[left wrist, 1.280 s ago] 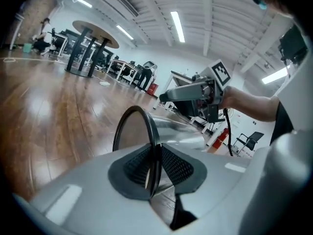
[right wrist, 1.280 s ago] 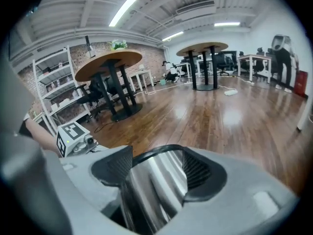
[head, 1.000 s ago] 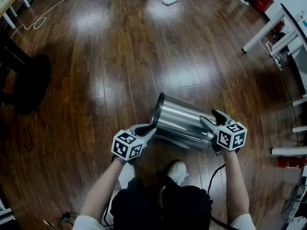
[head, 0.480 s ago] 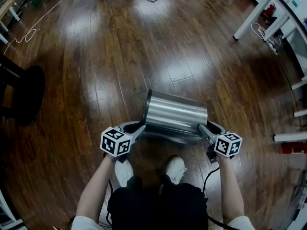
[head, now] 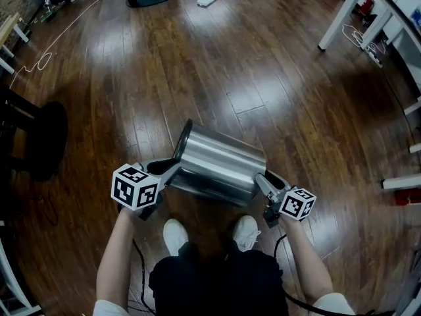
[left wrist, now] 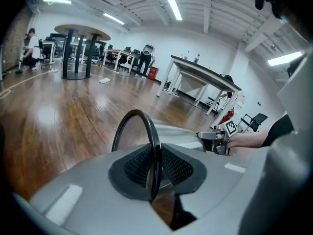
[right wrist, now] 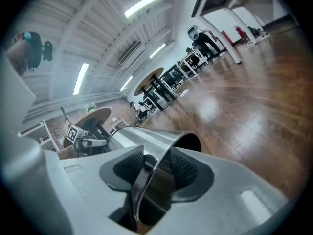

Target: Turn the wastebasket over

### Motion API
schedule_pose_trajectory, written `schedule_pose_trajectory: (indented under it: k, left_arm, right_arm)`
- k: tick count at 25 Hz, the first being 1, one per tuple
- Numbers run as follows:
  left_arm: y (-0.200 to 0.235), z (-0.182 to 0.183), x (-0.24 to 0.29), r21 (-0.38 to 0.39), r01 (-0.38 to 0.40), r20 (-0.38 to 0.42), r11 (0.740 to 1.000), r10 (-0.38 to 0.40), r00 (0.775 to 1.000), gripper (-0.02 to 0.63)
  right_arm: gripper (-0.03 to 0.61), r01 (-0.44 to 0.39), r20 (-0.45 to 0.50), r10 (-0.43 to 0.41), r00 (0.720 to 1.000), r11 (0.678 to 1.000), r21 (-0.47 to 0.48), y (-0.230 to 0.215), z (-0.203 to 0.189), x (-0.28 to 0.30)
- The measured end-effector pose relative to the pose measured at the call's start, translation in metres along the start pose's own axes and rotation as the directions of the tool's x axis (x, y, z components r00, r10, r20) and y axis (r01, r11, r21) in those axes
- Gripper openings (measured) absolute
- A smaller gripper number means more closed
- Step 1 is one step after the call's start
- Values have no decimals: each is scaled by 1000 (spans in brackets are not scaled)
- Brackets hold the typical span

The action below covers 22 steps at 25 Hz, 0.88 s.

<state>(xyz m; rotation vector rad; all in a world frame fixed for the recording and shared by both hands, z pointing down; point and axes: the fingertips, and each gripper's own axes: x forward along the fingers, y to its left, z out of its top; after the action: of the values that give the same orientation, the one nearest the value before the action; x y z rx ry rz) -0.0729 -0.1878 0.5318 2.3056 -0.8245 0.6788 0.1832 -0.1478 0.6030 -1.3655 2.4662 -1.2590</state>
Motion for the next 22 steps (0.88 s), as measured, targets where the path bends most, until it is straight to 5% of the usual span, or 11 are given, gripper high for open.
schedule_pose_trajectory:
  k: [4,7,8,9,10,12,13,17,22]
  left_arm:
    - [1,38,-19,81,-45,9,996,44,999,74]
    - [-25,68,-14,150,-23,27,988,19,999,69]
    - [-37,72,-5,183,-22,11,983,20,1000,69]
    - [-47,74,5,221,-29,-11,975,33,999,69]
    - [-54,75,16,258,-41,-29,965,50,998,69]
    - [-63,76,32,313,-58,-43,948,75,996,67]
    - [-65,78,36,340,-67,-43,938,86,995,67]
    - [-82,68,53,459,-74,-70,885,119,990,67]
    - [-117,10,93,639,19,-178,769,124,976,69]
  right_arm:
    - [166,-59,78,50,996,991,117,-1,-13,30]
    - [156,-15,65,3,998,983,181,-19,-38,64]
    - [141,4,59,-16,998,981,193,-23,-46,77]
    - [54,1,80,-20,997,971,239,-24,-50,89]
    - [14,-20,127,-22,992,946,323,-26,-49,98]
    - [40,-73,226,-41,973,877,476,-33,-40,108]
    - [40,-83,246,-46,968,867,491,-34,-36,111]
    - [52,-68,191,-8,982,918,391,-33,-35,107]
    - [114,-28,185,-48,981,921,390,-60,-35,69]
